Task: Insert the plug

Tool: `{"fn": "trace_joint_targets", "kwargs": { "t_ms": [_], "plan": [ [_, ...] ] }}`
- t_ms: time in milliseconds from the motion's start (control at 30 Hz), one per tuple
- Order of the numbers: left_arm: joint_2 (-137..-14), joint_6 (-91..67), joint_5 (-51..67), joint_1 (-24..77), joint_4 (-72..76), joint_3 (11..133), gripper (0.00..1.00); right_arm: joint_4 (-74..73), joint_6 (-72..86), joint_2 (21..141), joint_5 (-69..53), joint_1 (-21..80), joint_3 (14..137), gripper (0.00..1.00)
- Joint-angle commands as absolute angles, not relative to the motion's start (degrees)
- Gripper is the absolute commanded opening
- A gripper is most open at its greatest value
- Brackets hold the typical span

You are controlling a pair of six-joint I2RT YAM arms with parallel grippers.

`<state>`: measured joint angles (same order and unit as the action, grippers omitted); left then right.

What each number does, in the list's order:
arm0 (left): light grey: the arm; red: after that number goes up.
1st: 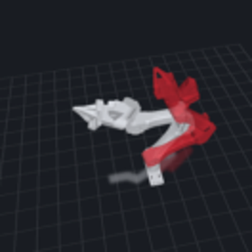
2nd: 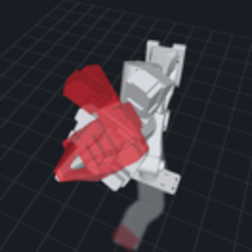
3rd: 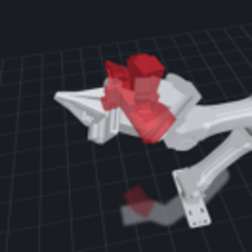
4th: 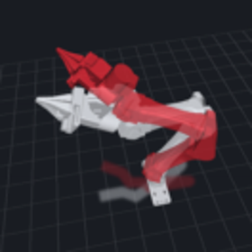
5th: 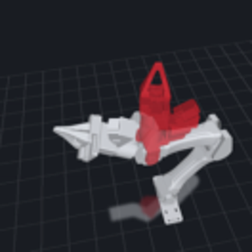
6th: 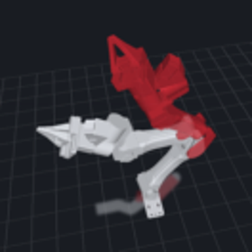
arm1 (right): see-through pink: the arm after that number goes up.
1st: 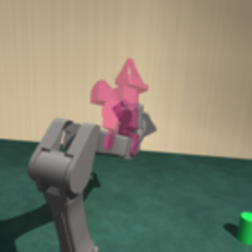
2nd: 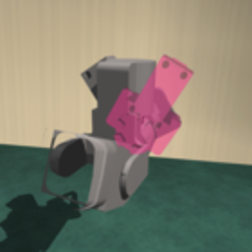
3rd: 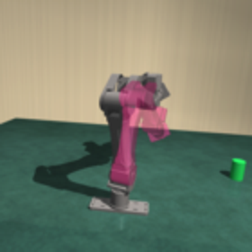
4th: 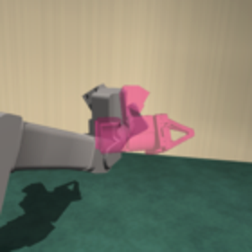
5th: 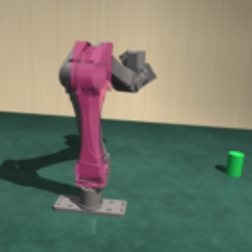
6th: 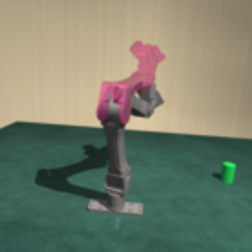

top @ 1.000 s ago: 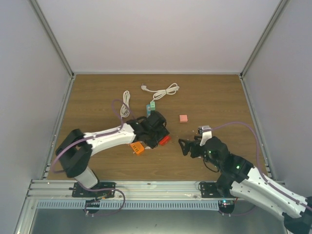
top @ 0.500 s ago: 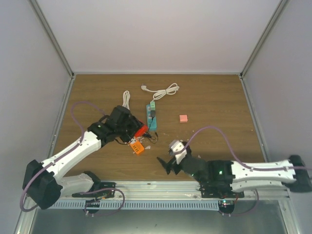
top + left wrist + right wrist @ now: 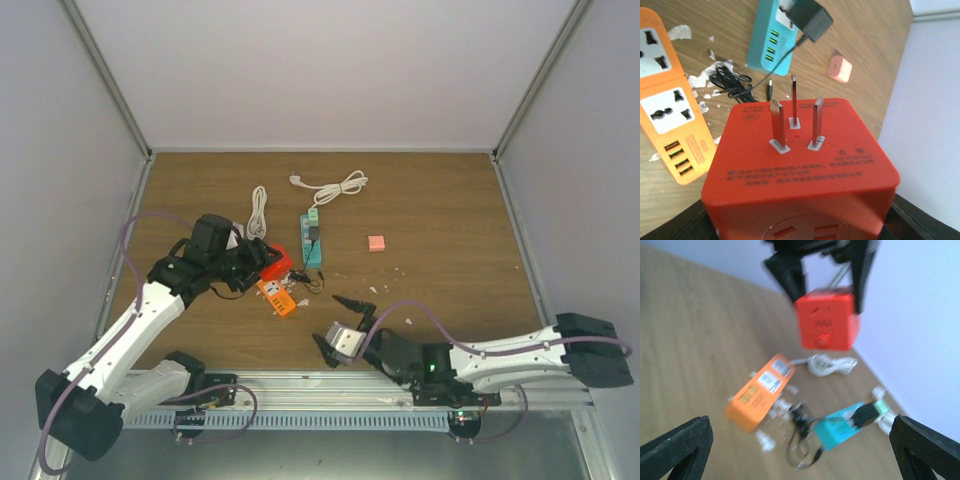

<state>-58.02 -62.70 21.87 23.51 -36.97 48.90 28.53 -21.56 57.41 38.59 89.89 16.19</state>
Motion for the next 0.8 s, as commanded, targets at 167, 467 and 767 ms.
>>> {"fn": "trace_joint_targets", "kwargs": {
  "t_ms": [167, 467, 767],
  "plan": [
    [-51.51, -58.51, 28.6, 23.2, -37.53, 49.4, 0.38, 48.9, -35.24, 68.05, 26.14, 82.87, 22.02, 1.0],
    [-50.25, -60.11, 30.86, 23.07, -36.99, 49.66, 0.38, 56.49, -33.56, 81.66, 25.97, 77.56, 31.43, 1.0],
    [-50.02, -61.78, 30.26, 22.97, -36.87, 50.01, 0.38, 57.38, -32.83, 87.68, 29.02, 76.17, 35.82, 0.99]
  ]
}}
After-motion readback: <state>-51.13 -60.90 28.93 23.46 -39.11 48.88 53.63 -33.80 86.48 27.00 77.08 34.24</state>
